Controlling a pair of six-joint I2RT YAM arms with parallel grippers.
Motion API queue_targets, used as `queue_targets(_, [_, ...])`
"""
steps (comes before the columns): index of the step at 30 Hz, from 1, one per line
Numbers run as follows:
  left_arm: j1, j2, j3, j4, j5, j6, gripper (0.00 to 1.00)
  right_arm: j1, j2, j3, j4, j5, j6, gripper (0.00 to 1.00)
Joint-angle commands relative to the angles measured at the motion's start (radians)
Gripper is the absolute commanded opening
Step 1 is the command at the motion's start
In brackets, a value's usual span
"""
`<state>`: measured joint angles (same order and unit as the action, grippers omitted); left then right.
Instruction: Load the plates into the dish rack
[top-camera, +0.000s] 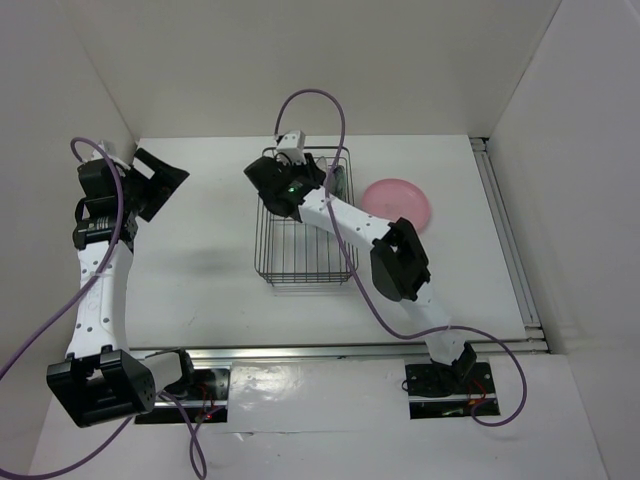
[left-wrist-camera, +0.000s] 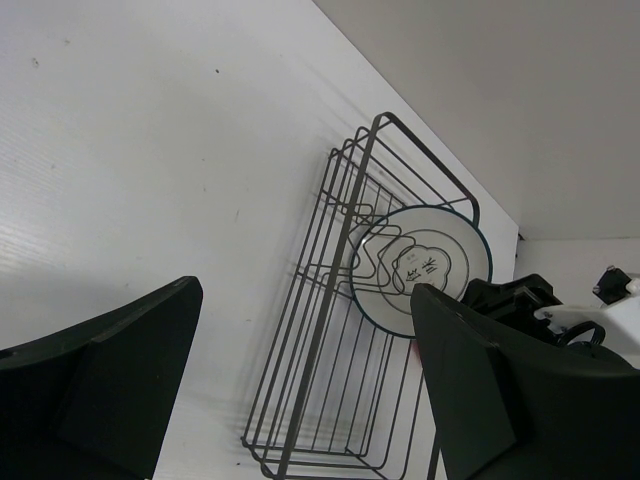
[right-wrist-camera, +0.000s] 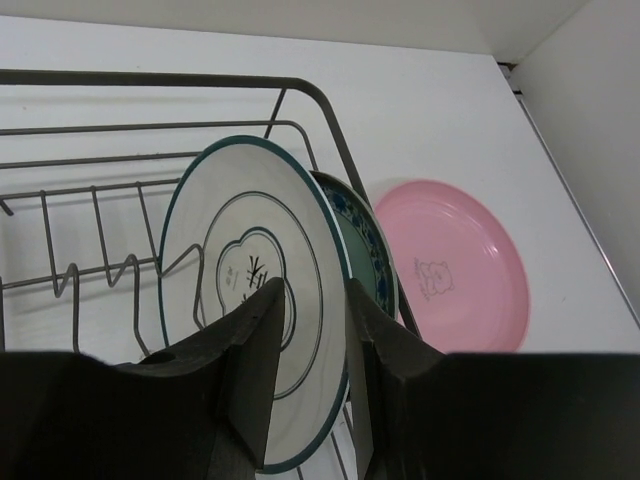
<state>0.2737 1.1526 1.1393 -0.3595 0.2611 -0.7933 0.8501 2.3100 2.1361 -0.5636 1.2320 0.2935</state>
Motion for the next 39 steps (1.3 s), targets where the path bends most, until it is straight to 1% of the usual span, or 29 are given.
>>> queue_targets(1, [0.005,-0.002,0.019,0.047,0.017,-0.009,1.0,-0.016,0.011,0.053,0.002,0.006,0.013,0.38])
queue_targets(3, [0.005,-0.002,0.019,0.047,0.026,-0.009,1.0,-0.016,0.011,0.053,0.014,0.006,-0.007,0.38])
queue_targets(7, [0.005,-0.002,0.019,0.047,0.026,-0.009,1.0,-0.016,0.0,0.134,0.053,-0.003,-0.098,0.41])
queue_targets(9, [0.005,-0.002,0.019,0.047,0.026,-0.009,1.0,-0.034,-0.027,0.165,0.053,-0.063,-0.113,0.49])
queue_targets(10, [0.005,-0.002,0.019,0.047,0.026,-0.009,1.0,-0.048,-0.073,0.165,0.041,-0.096,-0.113,0.51])
queue_targets(11, [0.005,0.007,0.019,0.047,0.026,0.0,1.0,-0.062,-0.11,0.147,0.041,-0.188,-0.113,0.54])
queue_targets(12, [0.005,0.007,0.019,0.047,0.026,0.0,1.0,-0.077,-0.154,0.11,0.06,-0.244,-0.113,0.58])
queue_targets(13, [0.005,0.007,0.019,0.047,0.026,0.0,1.0,-0.113,-0.203,0.063,0.103,-0.293,-0.113,0.63])
queue_targets(14, [0.005,0.016,0.019,0.047,0.026,0.0,1.0,-0.138,-0.318,-0.058,0.132,-0.352,-0.113,0.65])
queue_targets(15, [0.005,0.028,0.019,0.047,0.044,0.009,1.0,-0.167,-0.381,-0.13,0.166,-0.506,-0.113,0.67])
queue_targets(16, [0.005,0.029,0.019,0.056,0.053,0.009,1.0,-0.24,-0.496,-0.198,0.219,-0.594,-0.103,0.71])
queue_targets(17, [0.005,0.047,0.019,0.056,0.062,0.009,1.0,-0.284,-0.547,-0.319,0.24,-0.677,-0.082,0.73])
queue_targets(18, [0.005,0.068,0.019,0.056,0.09,0.009,1.0,-0.325,-0.592,-0.379,0.258,-0.794,-0.082,0.77])
queue_targets(19, [0.005,0.082,0.019,0.056,0.108,0.009,1.0,-0.4,-0.659,-0.431,0.258,-0.811,-0.056,0.81])
queue_targets(20, [0.005,0.096,0.031,0.065,0.122,0.009,1.0,-0.445,-0.684,-0.527,0.258,-0.824,0.005,0.82])
queue_targets(23, [0.005,0.142,0.043,0.065,0.136,0.028,1.0,-0.591,-0.748,-0.687,0.237,-0.891,0.088,0.83])
queue_targets(24, [0.005,0.151,0.054,0.05,0.127,0.028,1.0,-0.627,-0.794,-0.811,0.263,-0.923,0.134,0.83])
queue_targets(25, [0.005,0.151,0.054,0.041,0.127,0.04,1.0,-0.669,-0.817,-0.873,0.287,-1.007,0.153,0.83])
queue_targets(26, [0.005,0.163,0.065,0.04,0.127,0.04,1.0,-0.748,-0.834,-0.925,0.329,-1.047,0.171,0.83])
queue_targets(27, [0.005,0.18,0.065,0.03,0.116,0.051,1.0,-0.784,-0.845,-0.996,0.34,-1.081,0.18,0.83])
queue_targets(29, [0.005,0.208,0.079,0.007,0.116,0.063,1.0,-0.856,-0.831,-1.024,0.34,-1.128,0.18,0.83])
queue_targets(30, [0.005,0.24,0.095,-0.002,0.116,0.074,1.0,-0.874,-0.799,-1.024,0.34,-1.15,0.18,0.81])
queue_targets(31, [0.005,0.251,0.096,-0.002,0.145,0.074,1.0,-0.875,-0.785,-1.024,0.328,-1.189,0.167,0.81])
queue_targets(33, [0.005,0.271,0.096,0.008,0.161,0.074,1.0,-0.885,-0.753,-1.024,0.347,-1.218,0.156,0.8])
queue_targets(39, [0.005,0.271,0.083,0.024,0.182,0.074,1.0,-0.885,-0.649,-1.024,0.378,-1.204,0.165,0.78])
